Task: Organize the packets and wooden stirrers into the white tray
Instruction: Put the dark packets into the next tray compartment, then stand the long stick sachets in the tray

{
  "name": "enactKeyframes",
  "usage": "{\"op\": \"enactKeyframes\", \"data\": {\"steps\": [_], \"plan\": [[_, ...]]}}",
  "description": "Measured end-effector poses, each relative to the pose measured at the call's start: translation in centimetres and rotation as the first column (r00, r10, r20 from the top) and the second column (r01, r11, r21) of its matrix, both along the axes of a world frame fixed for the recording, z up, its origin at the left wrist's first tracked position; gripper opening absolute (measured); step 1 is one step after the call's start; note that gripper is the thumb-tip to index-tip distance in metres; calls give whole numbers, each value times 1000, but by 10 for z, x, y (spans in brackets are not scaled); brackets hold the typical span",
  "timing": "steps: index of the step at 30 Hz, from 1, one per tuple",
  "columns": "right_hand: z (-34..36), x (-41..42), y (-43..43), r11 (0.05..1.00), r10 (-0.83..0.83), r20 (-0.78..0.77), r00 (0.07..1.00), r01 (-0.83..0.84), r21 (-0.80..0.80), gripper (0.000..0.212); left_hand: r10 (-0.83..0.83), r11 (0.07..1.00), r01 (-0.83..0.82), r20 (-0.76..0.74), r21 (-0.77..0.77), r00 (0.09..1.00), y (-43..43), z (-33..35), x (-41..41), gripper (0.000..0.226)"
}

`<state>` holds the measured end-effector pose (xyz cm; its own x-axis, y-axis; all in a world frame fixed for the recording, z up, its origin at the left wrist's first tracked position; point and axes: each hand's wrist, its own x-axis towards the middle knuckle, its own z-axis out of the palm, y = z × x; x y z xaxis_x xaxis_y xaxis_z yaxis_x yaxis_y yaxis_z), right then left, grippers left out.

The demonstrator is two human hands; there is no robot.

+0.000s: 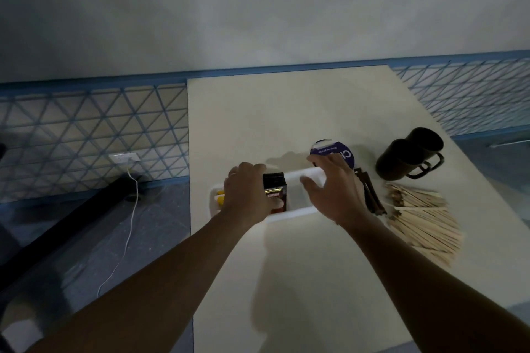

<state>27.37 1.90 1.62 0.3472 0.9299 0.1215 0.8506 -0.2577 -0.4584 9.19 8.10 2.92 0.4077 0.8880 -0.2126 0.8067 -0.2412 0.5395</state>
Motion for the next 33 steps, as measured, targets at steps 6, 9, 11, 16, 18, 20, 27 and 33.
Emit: {"op": "enactKeyframes", "data": {"steps": [6, 9, 11, 16, 18, 20, 27, 33], "plan": [[7, 50, -14, 989, -150, -57, 987, 149, -23, 33, 16, 1000, -19, 200, 9, 980, -1, 12, 42, 47], [1, 76, -22, 980, -196, -67, 978, 194, -36, 22, 15, 1000, -11, 213, -22, 977, -4, 15, 67, 37], [-5, 93, -26, 977, -206, -86, 975, 201, -71, 11, 17, 999, -10, 213, -35, 977, -6, 15, 87, 34], [-19, 123, -33, 968, -224, -189, 956, 195, -159, 6, 0, 998, 9, 129, -69, 992, -3, 12, 133, 46], [-25, 135, -33, 966, -215, -212, 954, 174, -193, 6, 2, 996, 3, 66, -85, 998, 2, 11, 150, 50], [-32, 145, -32, 964, -194, -224, 955, 144, -223, 14, 4, 993, -5, -9, -117, 1000, 8, 8, 165, 52], [-58, 156, -23, 941, -206, -283, 937, 110, -319, 15, -46, 972, -17, -261, -233, 964, 32, -14, 201, 64], [-75, 160, -13, 920, -233, -233, 944, 136, -368, 15, -42, 958, -77, -402, -276, 915, 41, -26, 214, 71]]}}
